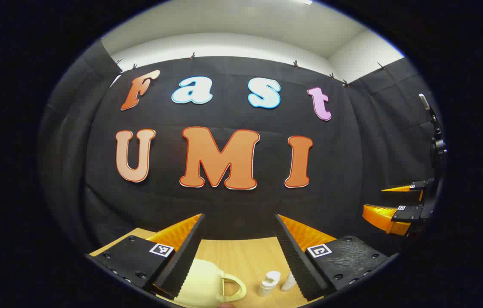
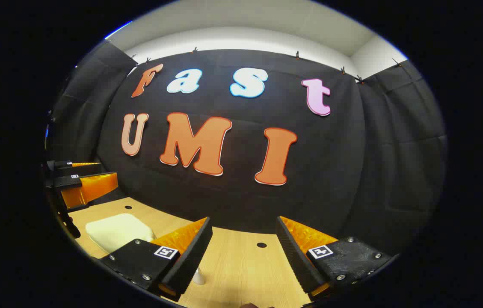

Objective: First open the suitcase, pack the skin care products into it, and then close the suitcase.

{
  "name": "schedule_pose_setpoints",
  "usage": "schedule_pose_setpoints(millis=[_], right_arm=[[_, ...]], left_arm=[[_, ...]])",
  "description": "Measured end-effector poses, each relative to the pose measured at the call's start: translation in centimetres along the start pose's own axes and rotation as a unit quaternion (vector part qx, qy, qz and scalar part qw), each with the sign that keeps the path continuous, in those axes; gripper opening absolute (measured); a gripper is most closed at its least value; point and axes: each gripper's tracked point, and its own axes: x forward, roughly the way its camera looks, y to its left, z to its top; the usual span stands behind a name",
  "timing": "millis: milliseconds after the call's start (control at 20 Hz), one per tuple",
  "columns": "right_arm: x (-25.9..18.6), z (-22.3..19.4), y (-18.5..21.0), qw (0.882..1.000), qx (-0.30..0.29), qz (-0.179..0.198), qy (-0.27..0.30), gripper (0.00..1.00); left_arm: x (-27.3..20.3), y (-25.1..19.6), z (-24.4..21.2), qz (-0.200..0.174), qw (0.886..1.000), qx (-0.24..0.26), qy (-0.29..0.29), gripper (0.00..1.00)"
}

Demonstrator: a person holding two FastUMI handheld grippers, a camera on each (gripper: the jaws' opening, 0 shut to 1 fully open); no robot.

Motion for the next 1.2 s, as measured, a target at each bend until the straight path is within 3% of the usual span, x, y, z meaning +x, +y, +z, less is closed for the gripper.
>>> schedule_pose_setpoints(millis=[150,250,450,900,1100,1200], right_arm=[[1.4,0.6,-0.5,1.0,0.002,0.006,-0.02,0.95],[1.9,-1.5,0.0,1.0,0.007,0.018,0.003,0.99],[2.9,-2.8,0.8,0.999,0.03,0.035,0.023,0.95],[2.8,-2.1,0.2,0.998,0.047,0.045,-0.019,0.95],[2.0,-2.3,-0.9,0.998,0.037,0.047,-0.026,0.99],[1.5,-2.8,-1.4,0.998,0.031,0.051,-0.023,0.95]], left_arm=[[2.3,-0.6,0.3,0.004,1.0,0.005,-0.004,0.96],[3.0,-1.0,-1.4,0.009,1.0,0.011,0.014,0.98],[3.3,-1.7,-1.8,0.012,0.999,0.037,0.015,0.97],[1.9,-2.6,-0.7,0.031,0.998,0.056,-0.018,0.98],[1.1,-2.1,-2.8,0.046,0.993,0.111,0.002,1.0],[0.7,-2.3,-5.2,0.046,0.989,0.138,0.021,0.98]])
